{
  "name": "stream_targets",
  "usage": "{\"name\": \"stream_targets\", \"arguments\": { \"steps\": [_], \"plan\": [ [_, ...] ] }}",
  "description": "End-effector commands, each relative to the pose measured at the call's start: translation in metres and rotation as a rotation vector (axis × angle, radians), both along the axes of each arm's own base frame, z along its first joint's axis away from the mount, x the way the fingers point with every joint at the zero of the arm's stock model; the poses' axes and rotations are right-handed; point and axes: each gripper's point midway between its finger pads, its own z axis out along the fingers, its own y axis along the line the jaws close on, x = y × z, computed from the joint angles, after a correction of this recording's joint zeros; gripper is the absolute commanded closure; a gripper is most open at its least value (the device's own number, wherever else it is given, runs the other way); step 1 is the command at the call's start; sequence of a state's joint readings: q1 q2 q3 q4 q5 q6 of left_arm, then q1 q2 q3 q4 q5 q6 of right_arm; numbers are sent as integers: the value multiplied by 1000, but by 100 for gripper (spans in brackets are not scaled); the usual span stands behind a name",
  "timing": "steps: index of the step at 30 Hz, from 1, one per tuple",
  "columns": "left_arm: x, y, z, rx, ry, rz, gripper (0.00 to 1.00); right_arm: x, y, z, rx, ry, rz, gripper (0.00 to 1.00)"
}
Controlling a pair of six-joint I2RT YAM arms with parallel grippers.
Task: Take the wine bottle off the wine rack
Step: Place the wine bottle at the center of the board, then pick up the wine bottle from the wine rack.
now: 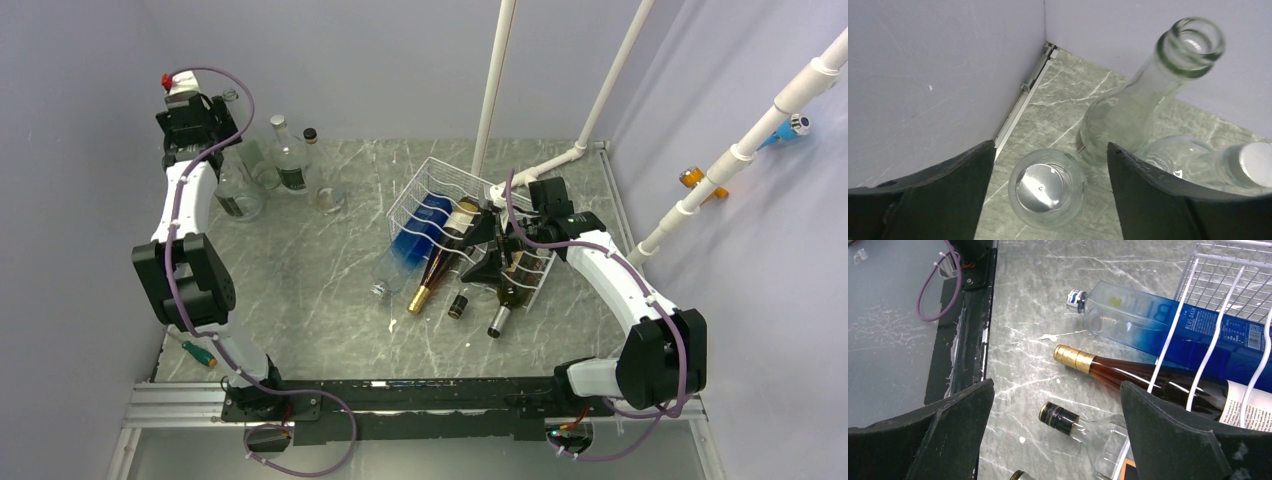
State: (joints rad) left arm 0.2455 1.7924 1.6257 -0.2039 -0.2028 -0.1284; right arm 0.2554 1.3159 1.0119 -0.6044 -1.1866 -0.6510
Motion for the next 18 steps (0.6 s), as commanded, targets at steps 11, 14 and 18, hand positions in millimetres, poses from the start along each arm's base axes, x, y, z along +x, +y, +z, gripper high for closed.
{"name": "stream_targets", "arguments": {
  "steps": [11, 14, 18],
  "plan": [
    [-65, -67, 86, -227, -208, -219, 1, 1, -1, 13, 18, -71, 18, 0],
    [-81, -88, 77, -291, -192, -295, 0, 1, -1, 14, 17, -79, 18, 0],
    [-109, -117, 67, -354, -180, -394, 1, 0, -1, 14, 17, -83, 18, 0]
  ]
}}
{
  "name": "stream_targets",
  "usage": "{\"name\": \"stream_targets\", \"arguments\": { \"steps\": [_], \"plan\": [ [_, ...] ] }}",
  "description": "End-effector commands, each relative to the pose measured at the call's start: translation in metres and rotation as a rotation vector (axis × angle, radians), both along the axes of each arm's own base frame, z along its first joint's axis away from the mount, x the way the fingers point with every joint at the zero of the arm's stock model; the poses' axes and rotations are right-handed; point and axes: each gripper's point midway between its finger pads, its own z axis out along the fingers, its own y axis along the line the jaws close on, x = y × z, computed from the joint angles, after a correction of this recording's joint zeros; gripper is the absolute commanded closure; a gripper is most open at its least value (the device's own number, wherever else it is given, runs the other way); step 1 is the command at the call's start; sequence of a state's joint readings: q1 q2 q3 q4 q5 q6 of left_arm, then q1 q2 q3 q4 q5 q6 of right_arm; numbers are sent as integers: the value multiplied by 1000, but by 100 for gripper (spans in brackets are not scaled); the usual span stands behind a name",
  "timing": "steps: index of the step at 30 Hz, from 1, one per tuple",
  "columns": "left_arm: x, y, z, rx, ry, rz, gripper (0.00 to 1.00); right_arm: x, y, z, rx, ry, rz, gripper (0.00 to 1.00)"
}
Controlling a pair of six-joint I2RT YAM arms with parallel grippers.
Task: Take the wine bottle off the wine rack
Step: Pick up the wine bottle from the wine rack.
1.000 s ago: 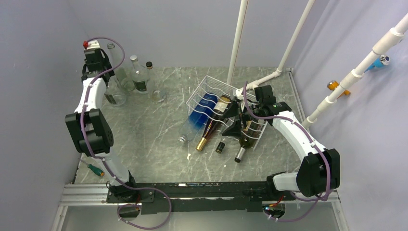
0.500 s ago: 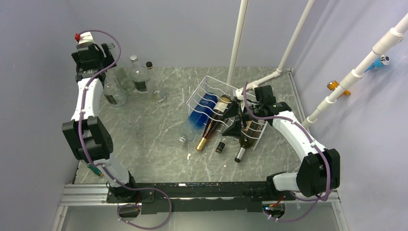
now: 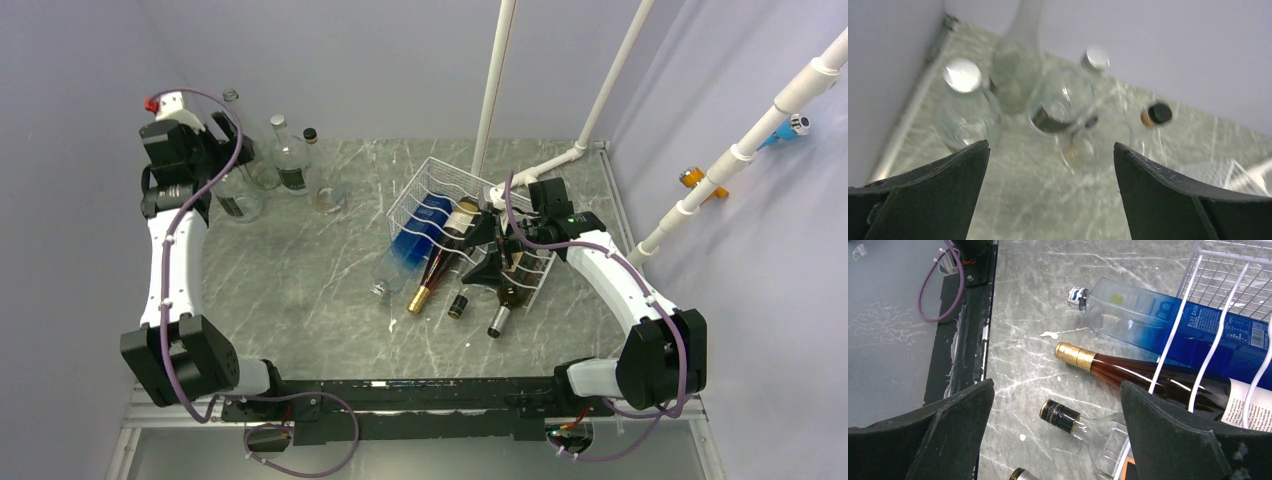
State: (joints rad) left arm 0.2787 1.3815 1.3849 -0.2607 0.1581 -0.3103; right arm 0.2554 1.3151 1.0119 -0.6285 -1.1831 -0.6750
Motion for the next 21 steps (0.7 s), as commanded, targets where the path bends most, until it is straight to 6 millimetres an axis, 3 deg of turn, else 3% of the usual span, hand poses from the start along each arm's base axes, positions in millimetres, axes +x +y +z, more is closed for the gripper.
{"name": "stream_targets", "arguments": {
  "steps": [1, 6, 12, 21],
  "plan": [
    [-31, -43, -8, -103, 4, -167, 1, 2, 0, 17, 25, -84, 14, 0],
    [-64, -60, -22, -103, 20, -218, 1, 2, 0, 16, 25, -83, 16, 0],
    [-87, -83, -21, -96, 17, -299, 0, 2, 0, 16, 24, -82, 15, 0],
    [-113, -153, -29, -133, 66, -587, 1, 2, -1, 16, 21, -88, 14, 0]
  ]
}}
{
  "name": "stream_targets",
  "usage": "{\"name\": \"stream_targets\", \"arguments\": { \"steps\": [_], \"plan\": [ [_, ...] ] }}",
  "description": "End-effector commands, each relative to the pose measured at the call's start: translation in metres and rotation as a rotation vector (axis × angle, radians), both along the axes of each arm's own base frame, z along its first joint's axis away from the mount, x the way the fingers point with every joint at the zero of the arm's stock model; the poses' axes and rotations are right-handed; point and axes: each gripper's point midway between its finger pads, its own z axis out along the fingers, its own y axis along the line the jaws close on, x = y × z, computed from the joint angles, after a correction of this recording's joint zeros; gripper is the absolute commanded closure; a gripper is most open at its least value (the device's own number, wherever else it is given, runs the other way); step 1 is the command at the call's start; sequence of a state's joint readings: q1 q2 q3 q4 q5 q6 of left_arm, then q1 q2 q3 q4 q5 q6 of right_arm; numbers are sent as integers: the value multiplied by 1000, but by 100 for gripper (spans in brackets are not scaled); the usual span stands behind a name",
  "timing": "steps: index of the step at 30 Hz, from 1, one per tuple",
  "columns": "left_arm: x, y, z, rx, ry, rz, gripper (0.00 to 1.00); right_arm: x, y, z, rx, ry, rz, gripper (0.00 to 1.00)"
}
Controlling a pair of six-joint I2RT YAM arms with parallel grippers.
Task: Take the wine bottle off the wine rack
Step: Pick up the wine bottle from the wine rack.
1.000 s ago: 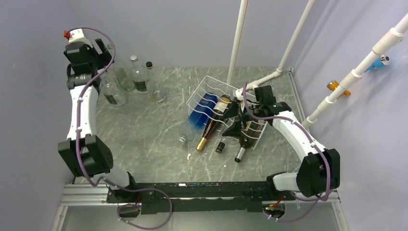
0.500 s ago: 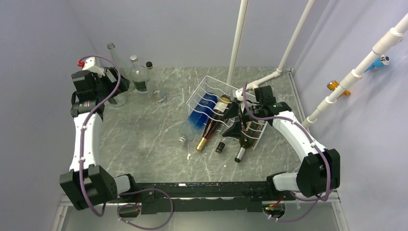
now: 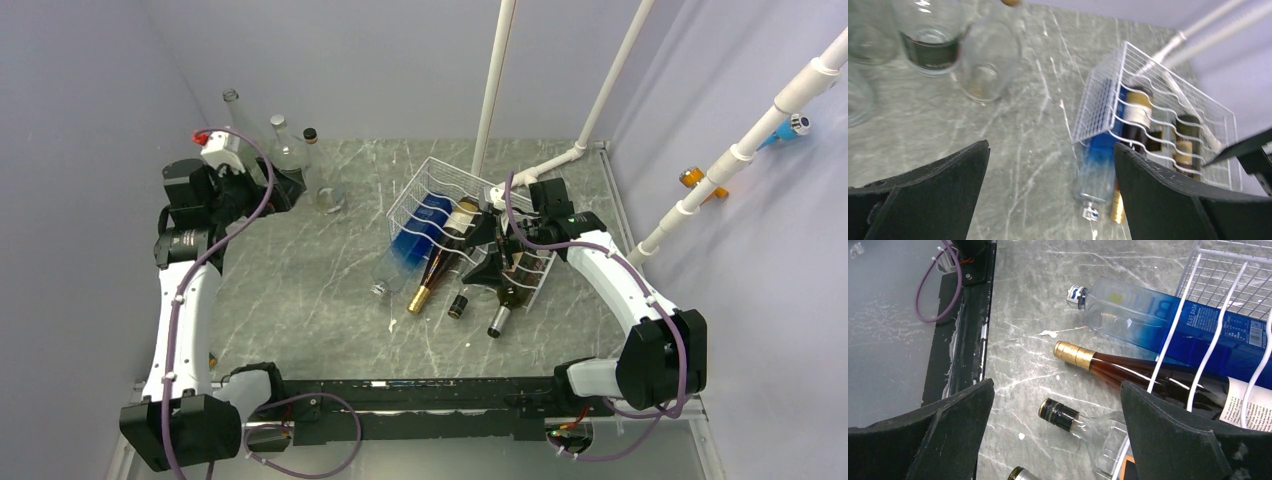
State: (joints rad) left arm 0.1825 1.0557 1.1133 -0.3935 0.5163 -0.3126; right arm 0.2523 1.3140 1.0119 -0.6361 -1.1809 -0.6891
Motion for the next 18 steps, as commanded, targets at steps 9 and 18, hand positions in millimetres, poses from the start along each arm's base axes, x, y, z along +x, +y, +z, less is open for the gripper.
{"name": "stream_targets", "arguments": {
  "steps": [9, 18],
  "plan": [
    [-33, -92, -30, -7, 59, -307, 0, 2, 0, 16, 20, -86, 13, 0],
    [-43, -129, -66, 17, 135, -373, 0, 3, 0, 15, 20, -83, 14, 0]
  ]
}}
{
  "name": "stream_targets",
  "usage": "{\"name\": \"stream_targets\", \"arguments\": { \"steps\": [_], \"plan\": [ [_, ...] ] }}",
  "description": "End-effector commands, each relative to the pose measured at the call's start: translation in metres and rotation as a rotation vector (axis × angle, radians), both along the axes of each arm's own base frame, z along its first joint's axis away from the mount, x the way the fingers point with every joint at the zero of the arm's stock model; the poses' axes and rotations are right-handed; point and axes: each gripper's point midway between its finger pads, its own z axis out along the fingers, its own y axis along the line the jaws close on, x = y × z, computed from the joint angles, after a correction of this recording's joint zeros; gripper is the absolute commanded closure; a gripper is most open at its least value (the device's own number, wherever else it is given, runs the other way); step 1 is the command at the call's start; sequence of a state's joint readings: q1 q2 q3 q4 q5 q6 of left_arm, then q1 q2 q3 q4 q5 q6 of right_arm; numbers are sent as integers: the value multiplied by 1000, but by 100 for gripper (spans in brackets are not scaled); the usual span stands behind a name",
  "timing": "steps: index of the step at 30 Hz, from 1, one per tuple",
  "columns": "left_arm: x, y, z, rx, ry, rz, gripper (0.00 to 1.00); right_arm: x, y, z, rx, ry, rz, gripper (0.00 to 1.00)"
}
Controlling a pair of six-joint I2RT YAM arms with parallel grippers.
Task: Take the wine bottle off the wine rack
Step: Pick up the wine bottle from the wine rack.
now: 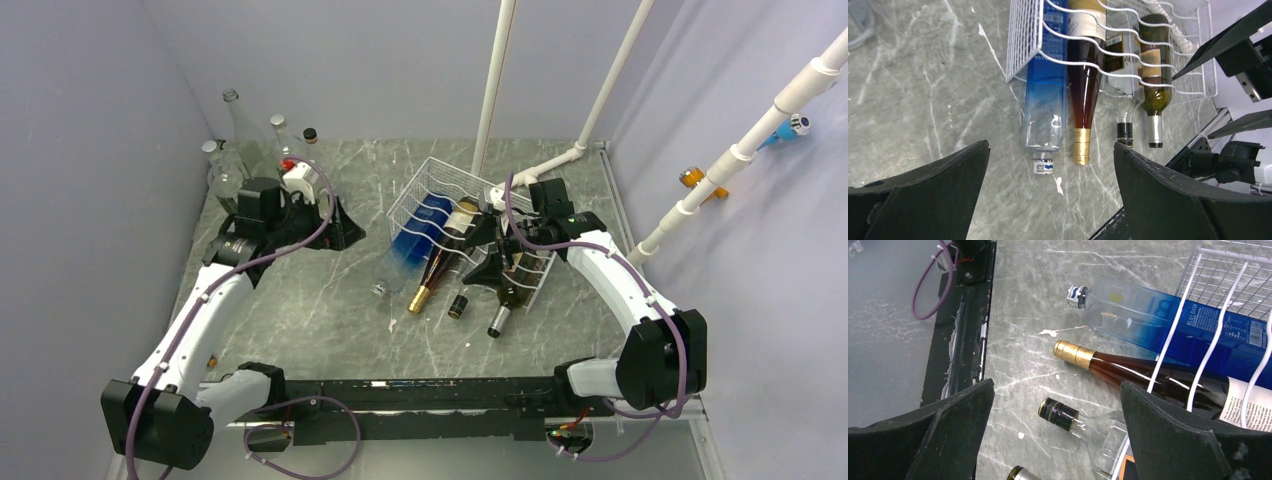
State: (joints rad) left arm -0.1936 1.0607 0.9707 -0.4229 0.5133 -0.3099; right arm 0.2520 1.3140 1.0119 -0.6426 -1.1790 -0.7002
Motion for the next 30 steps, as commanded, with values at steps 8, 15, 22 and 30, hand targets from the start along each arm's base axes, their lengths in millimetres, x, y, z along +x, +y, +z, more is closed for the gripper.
{"name": "stream_targets", "arguments": {
  "steps": [8, 15, 22, 30],
  "plan": [
    [7, -33, -24, 76, 4, -42, 1, 3, 0, 15, 22, -79, 11, 0],
    [12, -51, -42, 138, 32, -84, 1, 3, 0, 16, 22, -79, 12, 0],
    [17, -67, -63, 193, 65, -126, 1, 3, 0, 15, 20, -79, 13, 0],
    [26, -81, -85, 261, 80, -144, 1, 3, 0, 14, 18, -80, 13, 0]
  ]
}}
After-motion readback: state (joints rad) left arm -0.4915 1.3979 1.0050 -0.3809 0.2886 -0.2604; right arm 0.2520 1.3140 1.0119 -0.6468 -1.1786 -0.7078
